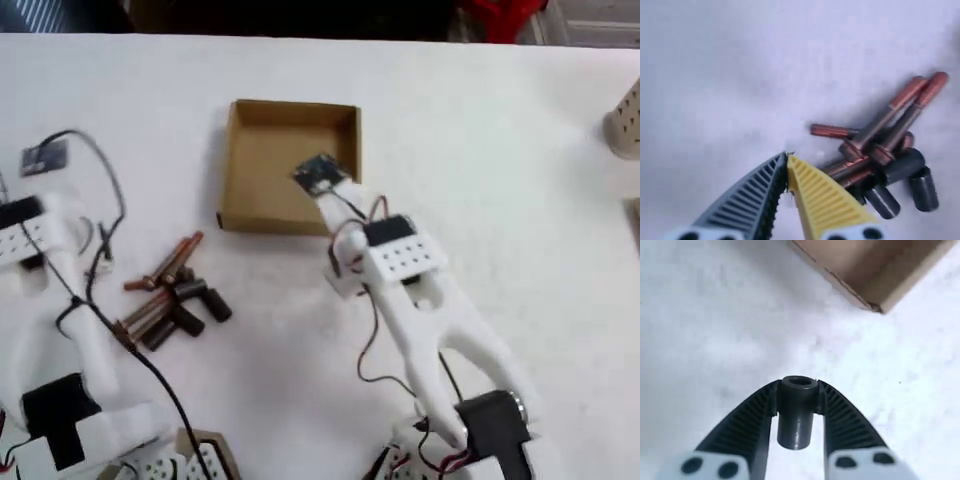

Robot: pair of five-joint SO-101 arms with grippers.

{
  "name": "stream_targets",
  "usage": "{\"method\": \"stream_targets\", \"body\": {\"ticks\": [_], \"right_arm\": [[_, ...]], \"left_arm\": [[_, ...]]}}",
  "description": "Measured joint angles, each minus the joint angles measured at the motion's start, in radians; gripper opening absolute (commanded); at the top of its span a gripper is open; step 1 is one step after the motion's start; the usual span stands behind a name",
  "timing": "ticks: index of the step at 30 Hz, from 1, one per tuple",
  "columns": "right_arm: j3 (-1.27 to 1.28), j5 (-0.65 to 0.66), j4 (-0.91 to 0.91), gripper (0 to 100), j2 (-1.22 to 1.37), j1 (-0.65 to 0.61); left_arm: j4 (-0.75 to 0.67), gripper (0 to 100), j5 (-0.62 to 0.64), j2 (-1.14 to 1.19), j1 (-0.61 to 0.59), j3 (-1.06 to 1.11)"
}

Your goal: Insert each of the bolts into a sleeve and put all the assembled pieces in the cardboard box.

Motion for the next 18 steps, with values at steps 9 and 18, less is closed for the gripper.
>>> {"method": "stream_targets", "body": {"ticks": [9, 18], "right_arm": [[0.129, 0.021, -0.107, 1.9, -0.032, 0.083], [0.135, 0.021, -0.114, 1.9, -0.035, 0.081]], "left_arm": [[0.002, 2, 0.000, 0.000, 0.367, 0.021], [-0.092, 2, 0.000, 0.127, 0.396, 0.087]]}}
